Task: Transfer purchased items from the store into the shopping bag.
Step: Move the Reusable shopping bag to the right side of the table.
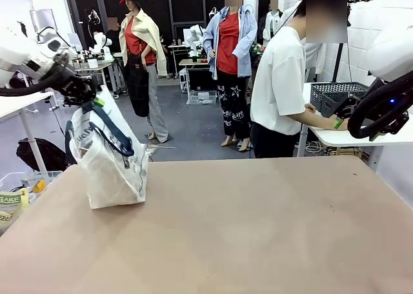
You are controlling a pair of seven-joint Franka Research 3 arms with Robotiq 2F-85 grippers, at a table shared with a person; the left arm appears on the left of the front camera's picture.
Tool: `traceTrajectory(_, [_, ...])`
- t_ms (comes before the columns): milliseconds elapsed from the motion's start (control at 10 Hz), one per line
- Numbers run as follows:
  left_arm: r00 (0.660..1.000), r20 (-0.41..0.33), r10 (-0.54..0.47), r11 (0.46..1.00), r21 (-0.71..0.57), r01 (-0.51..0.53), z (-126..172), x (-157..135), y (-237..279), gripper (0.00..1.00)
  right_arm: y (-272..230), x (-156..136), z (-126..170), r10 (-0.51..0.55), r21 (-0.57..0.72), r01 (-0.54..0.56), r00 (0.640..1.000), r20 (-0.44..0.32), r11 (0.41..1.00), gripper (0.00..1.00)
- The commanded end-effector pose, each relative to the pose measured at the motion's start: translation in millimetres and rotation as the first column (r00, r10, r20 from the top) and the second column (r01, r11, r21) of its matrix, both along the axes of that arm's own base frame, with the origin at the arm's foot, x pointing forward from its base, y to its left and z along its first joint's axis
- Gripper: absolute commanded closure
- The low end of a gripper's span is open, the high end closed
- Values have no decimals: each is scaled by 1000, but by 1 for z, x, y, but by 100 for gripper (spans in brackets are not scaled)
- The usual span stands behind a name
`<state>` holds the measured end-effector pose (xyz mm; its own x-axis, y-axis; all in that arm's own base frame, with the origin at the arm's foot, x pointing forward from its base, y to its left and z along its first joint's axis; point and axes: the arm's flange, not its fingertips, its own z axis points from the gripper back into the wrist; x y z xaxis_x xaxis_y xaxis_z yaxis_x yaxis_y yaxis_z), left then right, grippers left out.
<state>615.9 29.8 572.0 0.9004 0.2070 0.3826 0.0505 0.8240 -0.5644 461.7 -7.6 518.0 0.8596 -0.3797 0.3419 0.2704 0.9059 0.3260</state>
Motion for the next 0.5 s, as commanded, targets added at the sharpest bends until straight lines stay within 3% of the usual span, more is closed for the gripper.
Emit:
traceTrajectory(0, [986, -39, 165, 986, -14, -165, 31, -2, 32, 100, 0, 0, 1, 5, -8, -5, 1000, -5, 1000, 0])
traceTrajectory(400, [952, -89, 291, 955, -29, -295, 44, 3, 96, 100, 0, 0, 1, 5, -8, -5, 1000, -5, 1000, 0])
